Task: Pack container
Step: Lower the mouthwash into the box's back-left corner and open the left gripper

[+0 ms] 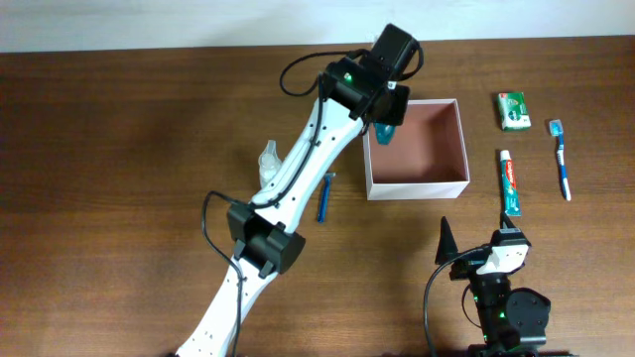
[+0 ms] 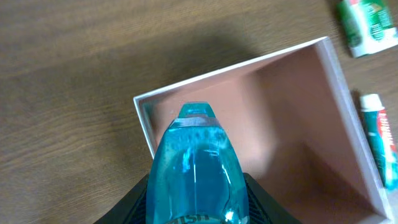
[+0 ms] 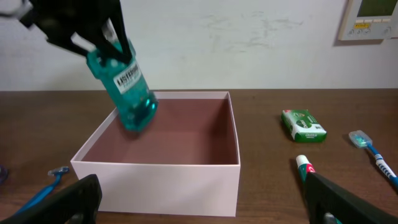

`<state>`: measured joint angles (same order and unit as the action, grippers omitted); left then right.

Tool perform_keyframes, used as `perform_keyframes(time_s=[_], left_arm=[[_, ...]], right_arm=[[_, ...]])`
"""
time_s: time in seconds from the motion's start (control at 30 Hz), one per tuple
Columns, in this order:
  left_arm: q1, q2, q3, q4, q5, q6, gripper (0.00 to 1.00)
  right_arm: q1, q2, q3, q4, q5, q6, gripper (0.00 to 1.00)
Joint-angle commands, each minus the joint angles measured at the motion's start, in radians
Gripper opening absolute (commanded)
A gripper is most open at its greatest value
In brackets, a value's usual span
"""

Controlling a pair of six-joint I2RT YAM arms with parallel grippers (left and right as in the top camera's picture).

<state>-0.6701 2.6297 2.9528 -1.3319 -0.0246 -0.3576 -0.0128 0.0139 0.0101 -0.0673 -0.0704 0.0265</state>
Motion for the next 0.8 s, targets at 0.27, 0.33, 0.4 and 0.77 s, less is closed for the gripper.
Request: perform_keyframes(time_s=[0.27, 0.33, 0.4, 0.77], left_arm=[[-0.008, 0.039, 0.006, 0.013, -0.034, -0.066, 0.23], [-0.01, 0.039, 0.006, 0.014, -0.051, -0.077, 0.24], [-0.011, 0.039, 0.006, 0.019, -0.056, -0.077, 0.24], [-0.011, 0.039, 0.006, 0.039, -0.056, -0.076, 0.36]], right_arm=[[0.006, -0.006, -0.005, -0.005, 0.008, 0.003, 0.99], [0.006, -0.006, -0.005, -0.005, 0.008, 0.003, 0.99], [0.006, -0.006, -0.005, -0.005, 0.008, 0.003, 0.99], [0.006, -0.006, -0.005, -0.005, 0.008, 0.003, 0.99]])
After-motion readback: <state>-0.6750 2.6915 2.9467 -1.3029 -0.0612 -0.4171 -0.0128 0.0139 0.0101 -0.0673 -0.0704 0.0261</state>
